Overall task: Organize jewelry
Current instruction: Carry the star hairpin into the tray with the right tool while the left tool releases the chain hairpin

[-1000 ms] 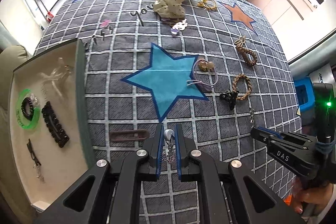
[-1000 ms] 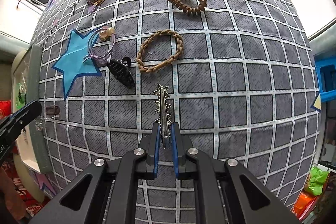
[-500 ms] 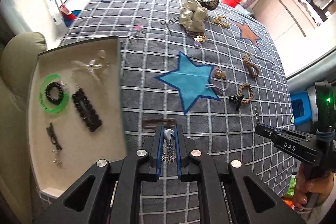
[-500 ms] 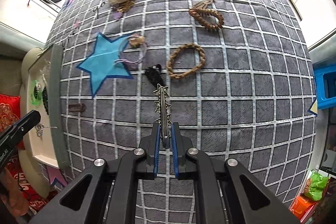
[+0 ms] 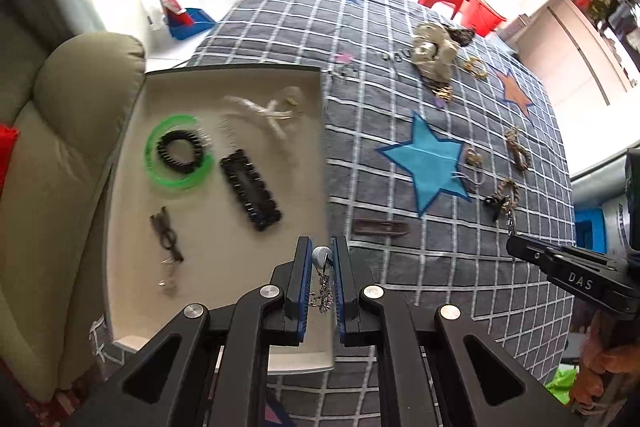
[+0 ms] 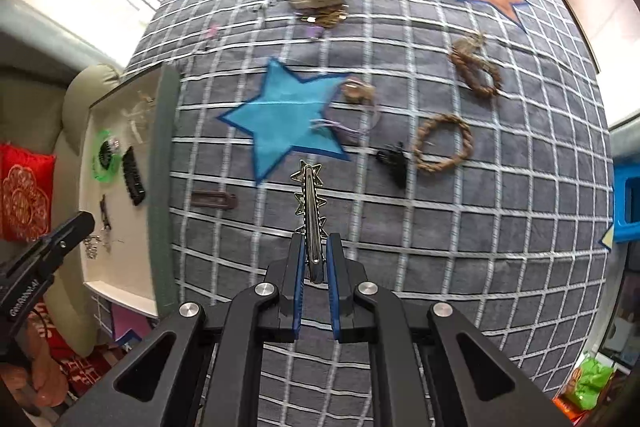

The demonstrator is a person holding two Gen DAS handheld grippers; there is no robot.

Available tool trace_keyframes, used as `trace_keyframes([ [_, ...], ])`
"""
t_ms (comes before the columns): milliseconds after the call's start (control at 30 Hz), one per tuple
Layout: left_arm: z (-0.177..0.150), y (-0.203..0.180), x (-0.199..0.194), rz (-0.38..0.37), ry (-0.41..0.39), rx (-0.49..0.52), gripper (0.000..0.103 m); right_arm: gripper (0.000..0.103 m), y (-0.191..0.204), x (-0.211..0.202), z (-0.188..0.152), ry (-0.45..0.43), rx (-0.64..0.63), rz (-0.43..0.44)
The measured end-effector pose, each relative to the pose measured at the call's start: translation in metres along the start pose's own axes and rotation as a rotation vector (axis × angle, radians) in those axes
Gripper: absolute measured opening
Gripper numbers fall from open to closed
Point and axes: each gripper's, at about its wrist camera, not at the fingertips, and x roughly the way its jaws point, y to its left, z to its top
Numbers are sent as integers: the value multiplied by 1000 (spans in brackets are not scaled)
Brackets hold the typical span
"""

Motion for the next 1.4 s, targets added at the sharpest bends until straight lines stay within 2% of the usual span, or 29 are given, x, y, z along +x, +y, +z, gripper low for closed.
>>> trace_keyframes([
  [267,-10,36,-3,32,-11,-53,12,11,49,2,8,7,-89,21],
  [733,-45,100,10,101,17,-165,12,11,129,26,10,49,-238,87],
  [1133,-52,112,40,115,63,-191,12,11,175,55,3,117,-307,165],
  [1400,-54,116,59,160,94,-187,12,11,192,86,4,174,-334,168],
])
